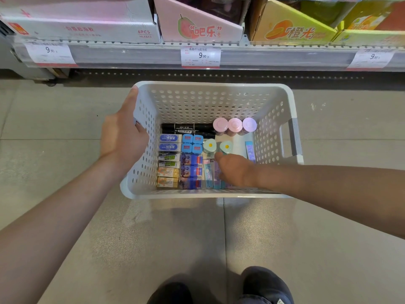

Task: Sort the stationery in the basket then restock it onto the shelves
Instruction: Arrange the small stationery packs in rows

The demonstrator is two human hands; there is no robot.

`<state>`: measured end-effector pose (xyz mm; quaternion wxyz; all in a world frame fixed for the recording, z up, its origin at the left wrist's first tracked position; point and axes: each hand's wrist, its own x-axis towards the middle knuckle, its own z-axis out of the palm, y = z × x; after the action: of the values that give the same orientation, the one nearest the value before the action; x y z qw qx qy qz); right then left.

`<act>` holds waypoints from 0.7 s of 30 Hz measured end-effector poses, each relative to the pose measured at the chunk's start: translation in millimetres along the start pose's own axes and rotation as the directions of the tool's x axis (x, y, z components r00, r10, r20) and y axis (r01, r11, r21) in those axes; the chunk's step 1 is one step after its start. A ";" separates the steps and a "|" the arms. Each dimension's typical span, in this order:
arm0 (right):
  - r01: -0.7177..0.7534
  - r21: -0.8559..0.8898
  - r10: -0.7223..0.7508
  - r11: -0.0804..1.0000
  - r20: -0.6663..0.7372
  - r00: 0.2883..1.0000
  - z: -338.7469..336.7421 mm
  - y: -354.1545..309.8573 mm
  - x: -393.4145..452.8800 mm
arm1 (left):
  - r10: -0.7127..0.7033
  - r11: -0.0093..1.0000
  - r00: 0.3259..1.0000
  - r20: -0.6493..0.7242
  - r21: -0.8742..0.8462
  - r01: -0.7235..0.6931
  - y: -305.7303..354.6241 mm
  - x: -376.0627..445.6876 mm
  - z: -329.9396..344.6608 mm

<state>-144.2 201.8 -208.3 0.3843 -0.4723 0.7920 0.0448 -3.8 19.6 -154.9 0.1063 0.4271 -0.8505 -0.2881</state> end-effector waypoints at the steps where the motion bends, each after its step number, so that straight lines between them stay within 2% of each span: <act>1: 0.005 0.012 -0.005 1.000 -0.011 1.000 0.2 0.6 0.2 | 0.002 1.000 1.000 -0.001 0.000 -0.002 0.3 -0.3 -0.1; 7: 0.068 -0.020 -0.068 0.997 0.008 0.998 -4.8 -1.3 -2.1 | 0.010 1.000 1.000 0.004 -0.003 -0.010 -1.8 0.3 0.3; 14: 0.000 -0.140 0.027 0.990 0.193 0.981 -17.1 7.7 5.9 | 0.010 1.000 1.000 0.005 0.006 -0.010 -0.8 -0.4 -0.4; 18: -0.142 -0.055 0.151 0.988 0.223 0.963 -24.0 10.8 10.2 | 0.009 1.000 1.000 0.003 -0.002 -0.009 -0.7 -0.4 0.5; 21: -0.292 0.118 0.259 0.949 0.235 0.937 -21.1 14.4 15.5 | 0.012 1.000 1.000 0.009 -0.019 -0.011 -1.4 -0.2 0.3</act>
<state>-171.4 189.4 -207.8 0.4927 -0.3182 0.8050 0.0895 -2.9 19.3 -156.0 0.1082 0.4198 -0.8506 -0.2976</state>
